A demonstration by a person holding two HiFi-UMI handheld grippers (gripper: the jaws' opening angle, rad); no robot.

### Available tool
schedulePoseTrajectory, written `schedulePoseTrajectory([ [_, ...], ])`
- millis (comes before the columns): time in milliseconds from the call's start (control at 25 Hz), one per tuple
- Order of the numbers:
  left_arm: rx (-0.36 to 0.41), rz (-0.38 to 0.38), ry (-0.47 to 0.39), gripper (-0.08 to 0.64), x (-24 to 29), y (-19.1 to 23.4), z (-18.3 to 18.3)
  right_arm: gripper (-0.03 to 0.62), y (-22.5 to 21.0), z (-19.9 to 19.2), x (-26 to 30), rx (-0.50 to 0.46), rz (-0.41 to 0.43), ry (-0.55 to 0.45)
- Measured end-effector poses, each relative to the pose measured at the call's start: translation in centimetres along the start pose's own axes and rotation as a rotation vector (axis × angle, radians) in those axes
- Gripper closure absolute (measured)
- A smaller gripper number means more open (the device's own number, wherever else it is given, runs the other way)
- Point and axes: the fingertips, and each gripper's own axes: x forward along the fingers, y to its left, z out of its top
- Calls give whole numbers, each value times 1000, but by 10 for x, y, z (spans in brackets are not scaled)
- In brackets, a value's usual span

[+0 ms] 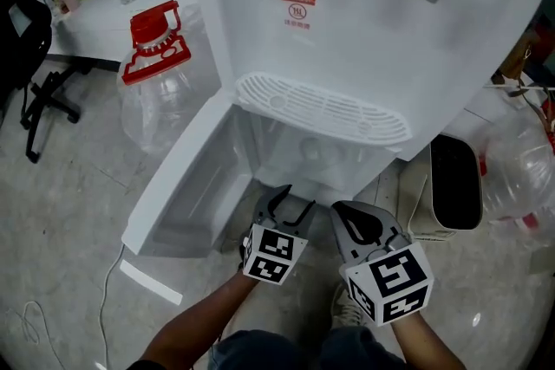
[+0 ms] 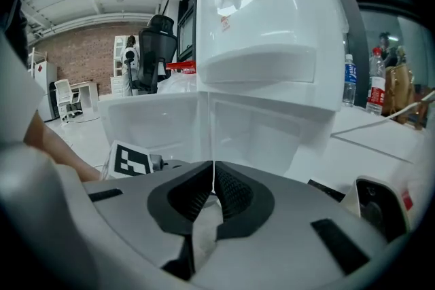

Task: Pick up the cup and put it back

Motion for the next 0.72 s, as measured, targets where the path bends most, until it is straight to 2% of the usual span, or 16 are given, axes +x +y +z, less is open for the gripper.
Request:
schedulePoseTrajectory([
  [240, 10, -22, -56, 395, -66, -16, 43, 569, 17, 4, -23, 3, -13, -15],
  [320, 13, -33, -87, 477, -86, -20, 59, 571, 22, 12, -30, -3, -9, -31],
  [400, 6, -36, -111, 513, -103, -22, 72, 571, 25, 19, -34, -9, -7, -43],
  [720, -3, 3, -117, 549, -119, -19, 99, 571, 34, 25, -36, -22, 27, -44],
])
